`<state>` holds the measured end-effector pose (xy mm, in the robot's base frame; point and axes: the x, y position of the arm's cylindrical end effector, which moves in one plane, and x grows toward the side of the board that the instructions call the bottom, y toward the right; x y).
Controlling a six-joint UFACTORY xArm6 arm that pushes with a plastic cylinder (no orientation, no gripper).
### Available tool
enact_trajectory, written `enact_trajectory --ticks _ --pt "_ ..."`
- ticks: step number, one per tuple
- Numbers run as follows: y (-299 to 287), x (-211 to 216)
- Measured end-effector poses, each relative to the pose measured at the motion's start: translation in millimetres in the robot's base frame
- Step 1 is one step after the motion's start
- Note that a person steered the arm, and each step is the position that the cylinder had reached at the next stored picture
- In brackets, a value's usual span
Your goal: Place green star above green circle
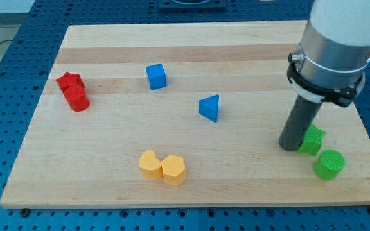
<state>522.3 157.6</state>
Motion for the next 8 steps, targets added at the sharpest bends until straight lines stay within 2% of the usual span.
enact_trajectory --ticks 1,2,3,6,7,8 --pt "4 -26" --pt "25 -31" --pt "45 -27" --pt "46 -17" --pt "35 -25" --pt "-2 -41"
